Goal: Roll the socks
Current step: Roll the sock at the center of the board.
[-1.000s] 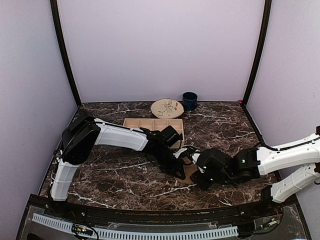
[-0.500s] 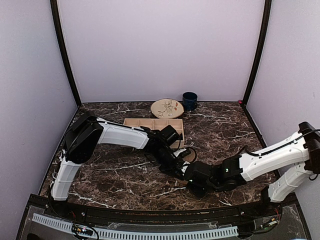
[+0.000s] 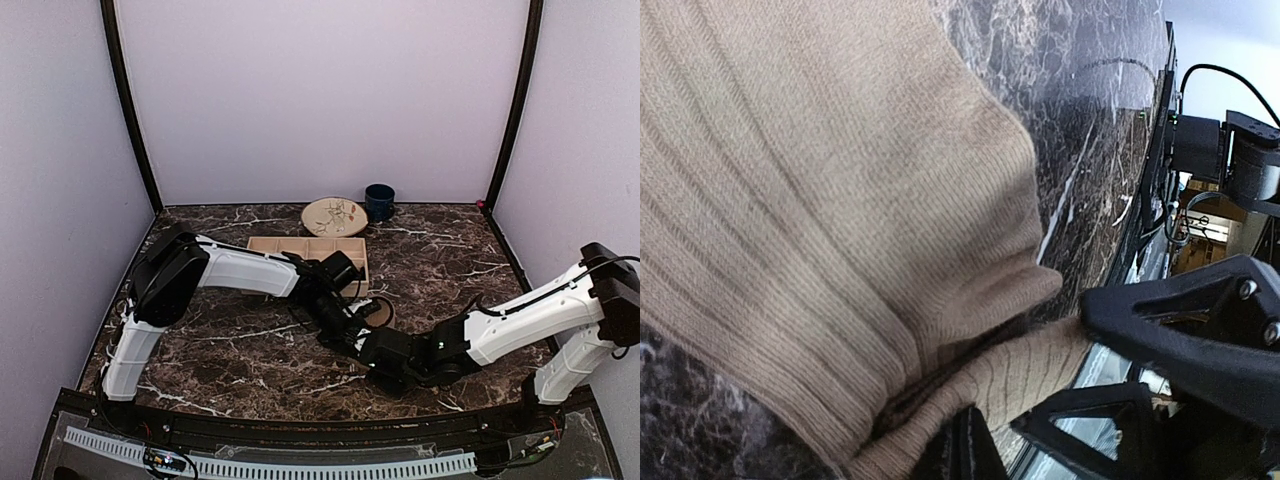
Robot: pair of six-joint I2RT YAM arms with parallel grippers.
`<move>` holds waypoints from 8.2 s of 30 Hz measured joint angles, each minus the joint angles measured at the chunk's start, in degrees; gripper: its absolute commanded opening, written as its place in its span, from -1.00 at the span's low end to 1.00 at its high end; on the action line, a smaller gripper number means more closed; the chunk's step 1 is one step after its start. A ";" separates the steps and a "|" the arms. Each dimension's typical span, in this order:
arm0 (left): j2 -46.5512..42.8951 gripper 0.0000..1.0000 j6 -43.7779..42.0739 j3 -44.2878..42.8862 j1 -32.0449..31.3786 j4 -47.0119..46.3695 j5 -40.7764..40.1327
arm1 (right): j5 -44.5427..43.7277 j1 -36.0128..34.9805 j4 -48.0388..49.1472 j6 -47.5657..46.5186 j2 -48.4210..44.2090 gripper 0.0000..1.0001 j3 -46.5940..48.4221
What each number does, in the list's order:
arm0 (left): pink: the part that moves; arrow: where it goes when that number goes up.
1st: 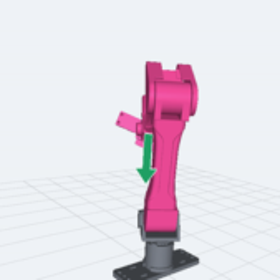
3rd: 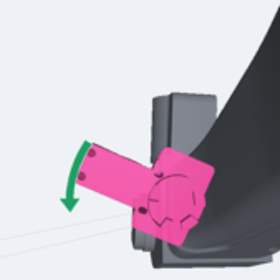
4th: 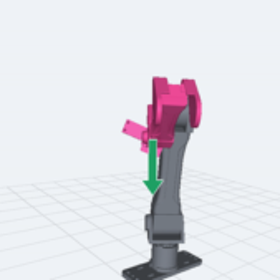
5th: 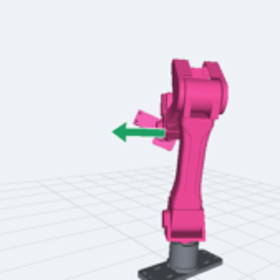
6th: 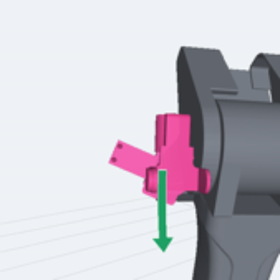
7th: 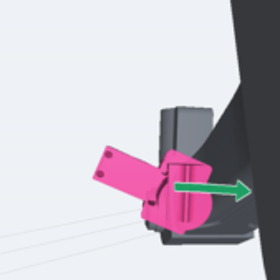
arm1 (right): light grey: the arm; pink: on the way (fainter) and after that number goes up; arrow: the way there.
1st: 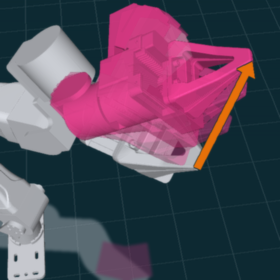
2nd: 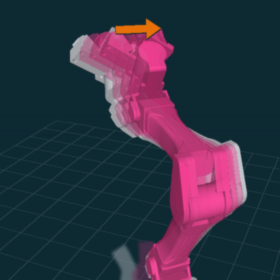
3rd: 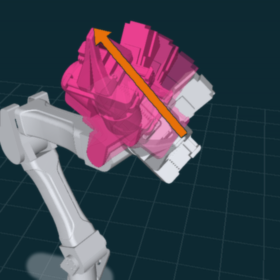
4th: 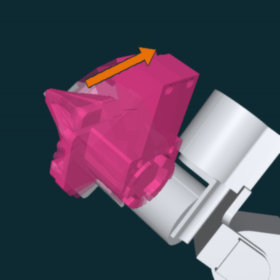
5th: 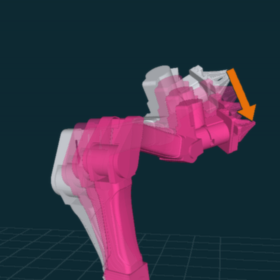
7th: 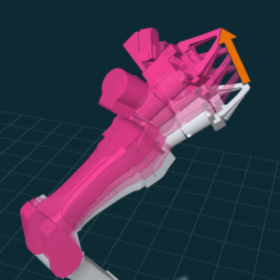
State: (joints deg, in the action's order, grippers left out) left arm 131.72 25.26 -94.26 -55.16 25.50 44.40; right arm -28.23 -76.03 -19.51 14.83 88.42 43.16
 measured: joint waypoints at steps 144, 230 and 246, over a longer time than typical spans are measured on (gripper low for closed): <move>-28.15 0.18 2.34 34.16 3.89 -23.47 -14.40 | 81.57 34.29 16.70 22.08 11.15 -1.00 -0.04; -12.46 -0.58 -10.14 13.49 -6.21 -6.99 -29.49 | 84.13 38.27 17.33 26.03 14.34 -0.49 -2.82; -11.39 -0.60 -7.56 11.65 -6.21 -5.31 -28.59 | 75.47 38.29 16.33 26.40 6.99 -0.34 -6.25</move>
State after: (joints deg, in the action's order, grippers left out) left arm 120.33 17.69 -82.61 -61.36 20.18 15.81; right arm 47.24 -37.74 -3.18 41.23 95.42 36.91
